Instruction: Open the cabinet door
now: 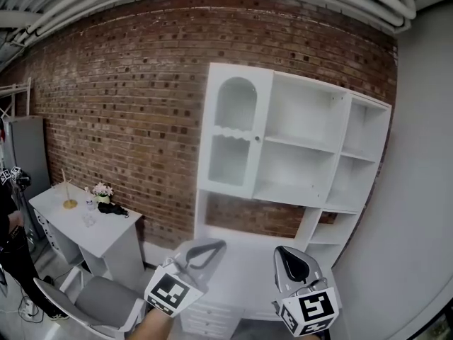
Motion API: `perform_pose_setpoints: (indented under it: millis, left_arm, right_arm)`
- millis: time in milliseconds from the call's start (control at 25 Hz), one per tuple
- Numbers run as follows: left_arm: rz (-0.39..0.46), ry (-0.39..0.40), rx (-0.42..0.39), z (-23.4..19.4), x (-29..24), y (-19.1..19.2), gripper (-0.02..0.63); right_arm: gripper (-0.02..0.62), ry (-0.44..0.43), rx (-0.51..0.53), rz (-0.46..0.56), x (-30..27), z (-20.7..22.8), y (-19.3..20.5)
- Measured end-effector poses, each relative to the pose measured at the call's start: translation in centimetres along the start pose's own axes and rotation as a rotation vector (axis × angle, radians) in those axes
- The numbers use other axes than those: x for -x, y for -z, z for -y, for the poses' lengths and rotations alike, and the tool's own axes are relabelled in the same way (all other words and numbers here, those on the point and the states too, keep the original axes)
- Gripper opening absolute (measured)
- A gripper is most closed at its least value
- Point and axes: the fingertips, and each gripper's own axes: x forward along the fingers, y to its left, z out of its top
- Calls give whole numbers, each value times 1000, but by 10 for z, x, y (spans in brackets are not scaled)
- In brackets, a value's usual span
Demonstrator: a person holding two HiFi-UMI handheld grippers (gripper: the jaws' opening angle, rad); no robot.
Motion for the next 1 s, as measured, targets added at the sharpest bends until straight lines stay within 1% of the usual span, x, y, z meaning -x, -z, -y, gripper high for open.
perform_pose_setpoints:
  millis: [240,440,680,1000]
  left_arm:
    - [11,19,1,3,-3,1,0]
    - [0,8,-5,2,-20,3,0]
    - [-23,-22,-18,4,-48,7,0]
    - [-56,-69,-21,6,-85,26,0]
  right_arm:
    - [5,24,7,9,3,2,-2]
    - [5,15,1,15,-2,20,4]
    - [5,-12,-10,35,-11,51,11]
    - [5,-65,-25,42,-29,84,33]
